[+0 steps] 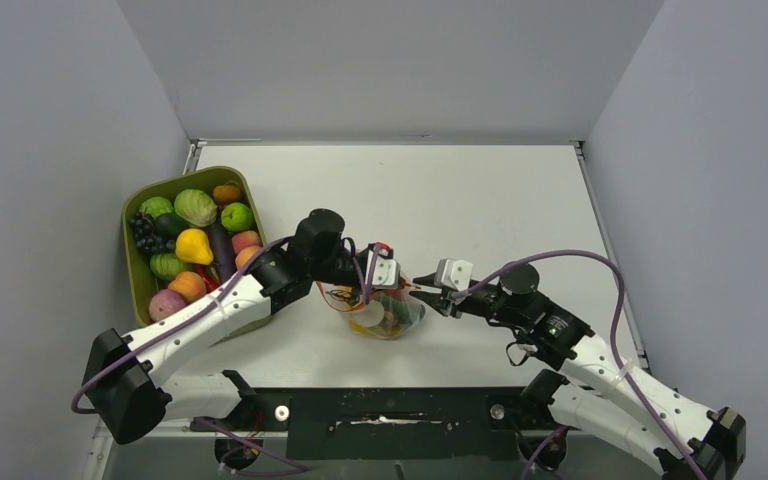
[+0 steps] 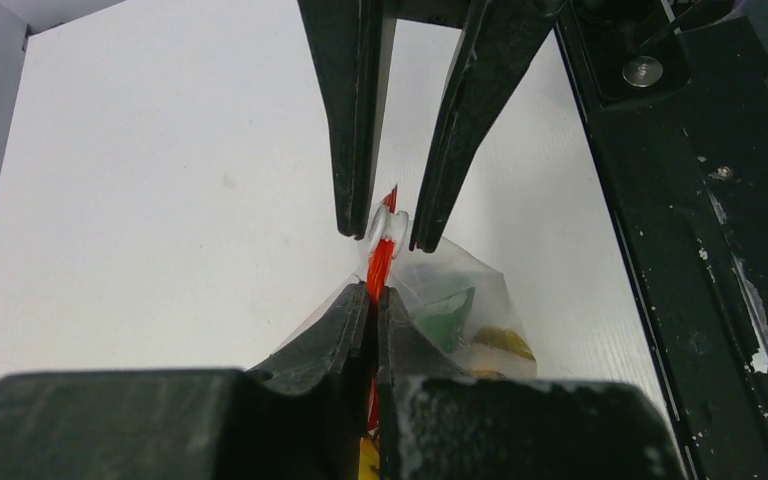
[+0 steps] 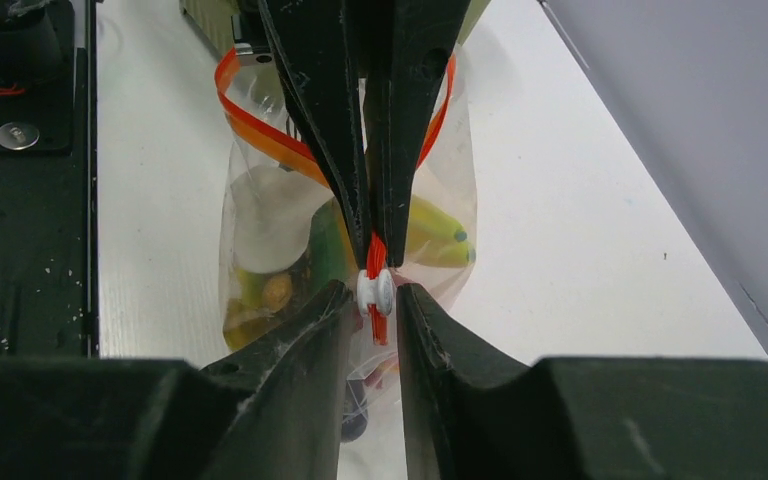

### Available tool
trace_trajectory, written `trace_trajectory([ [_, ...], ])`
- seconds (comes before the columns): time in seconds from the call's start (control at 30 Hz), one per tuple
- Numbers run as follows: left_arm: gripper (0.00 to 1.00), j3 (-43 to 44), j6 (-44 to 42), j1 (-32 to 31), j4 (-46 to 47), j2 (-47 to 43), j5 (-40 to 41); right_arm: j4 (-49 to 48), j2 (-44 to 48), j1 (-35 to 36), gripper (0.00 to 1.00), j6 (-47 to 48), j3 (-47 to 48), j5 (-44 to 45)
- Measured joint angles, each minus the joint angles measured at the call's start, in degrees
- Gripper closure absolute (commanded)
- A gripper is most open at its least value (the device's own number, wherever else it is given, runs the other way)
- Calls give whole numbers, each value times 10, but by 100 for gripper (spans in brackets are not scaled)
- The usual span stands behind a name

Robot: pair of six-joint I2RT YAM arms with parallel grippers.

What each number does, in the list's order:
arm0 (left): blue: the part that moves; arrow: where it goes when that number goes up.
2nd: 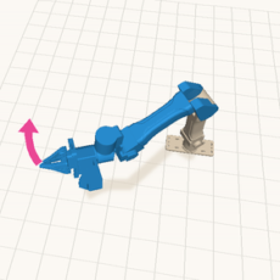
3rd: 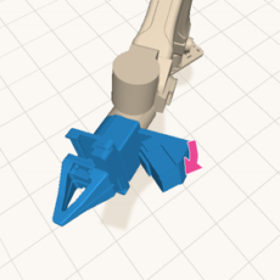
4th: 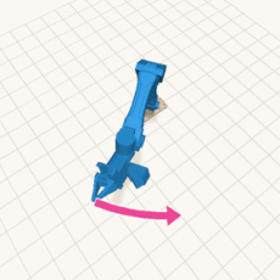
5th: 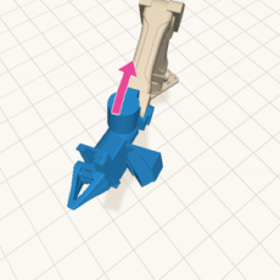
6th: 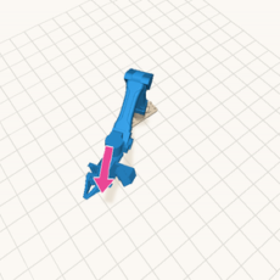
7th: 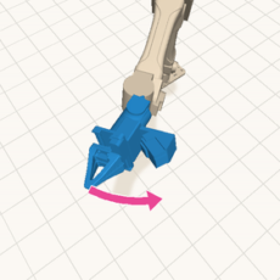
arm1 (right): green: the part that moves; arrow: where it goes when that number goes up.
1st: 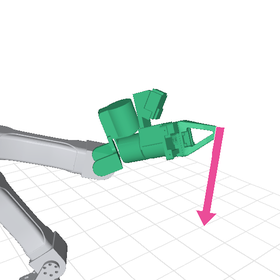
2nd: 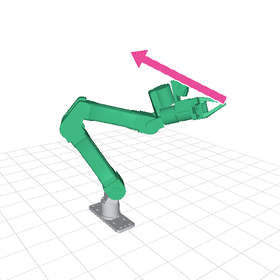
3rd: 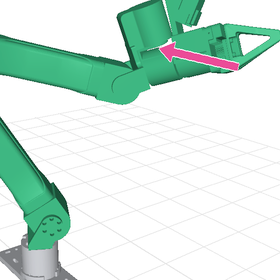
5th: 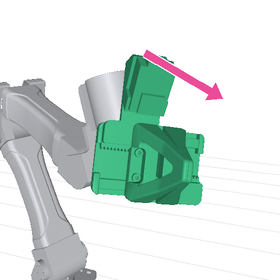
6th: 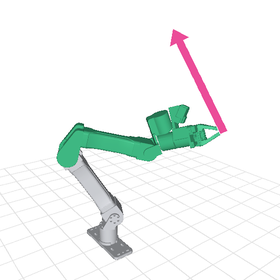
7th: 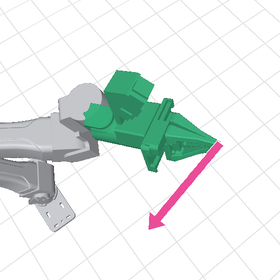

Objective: Place the food in the zip-top bag and seal the zipper
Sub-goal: Zip the zipper food storage bag at the center of the board.

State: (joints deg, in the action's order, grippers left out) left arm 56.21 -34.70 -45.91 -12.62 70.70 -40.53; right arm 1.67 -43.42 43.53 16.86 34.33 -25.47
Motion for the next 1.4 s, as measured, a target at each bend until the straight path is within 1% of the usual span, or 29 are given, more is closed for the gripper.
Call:
trace_trajectory([
  [0.17,100,0,10,0,-10,-4,-1,-38,28,0,72,-24,-33,0],
  [0.33,100,0,14,0,-14,-18,-2,-53,33,0,69,-33,-47,0],
  [0.5,100,0,15,0,-14,-20,-4,-59,32,0,73,-36,-48,-1],
  [0.67,100,-1,17,0,-14,-20,-8,-69,27,0,74,-37,-50,-1],
  [0.83,100,-4,21,0,-14,-20,-13,-80,20,0,77,-39,-56,-1],
  [1.1,100,-4,24,2,-14,-24,-15,-81,10,0,79,-37,-56,-1],
  [1.13,100,-4,25,2,-14,-24,-15,-79,9,0,80,-36,-56,-1],
  [1.2,100,-4,25,2,-14,-24,-15,-78,8,0,90,-36,-56,-1],
  [1.23,100,-4,25,2,-14,-24,-15,-78,8,0,98,-35,-56,-1],
  [1.27,100,-4,26,2,-14,-25,-15,-78,8,0,100,-34,-56,-1],
  [1.3,98,-4,26,2,-14,-25,-15,-78,8,0,100,-33,-56,-1],
  [1.4,63,-10,38,2,-8,-31,-13,-78,8,0,100,-33,-56,-5],
])
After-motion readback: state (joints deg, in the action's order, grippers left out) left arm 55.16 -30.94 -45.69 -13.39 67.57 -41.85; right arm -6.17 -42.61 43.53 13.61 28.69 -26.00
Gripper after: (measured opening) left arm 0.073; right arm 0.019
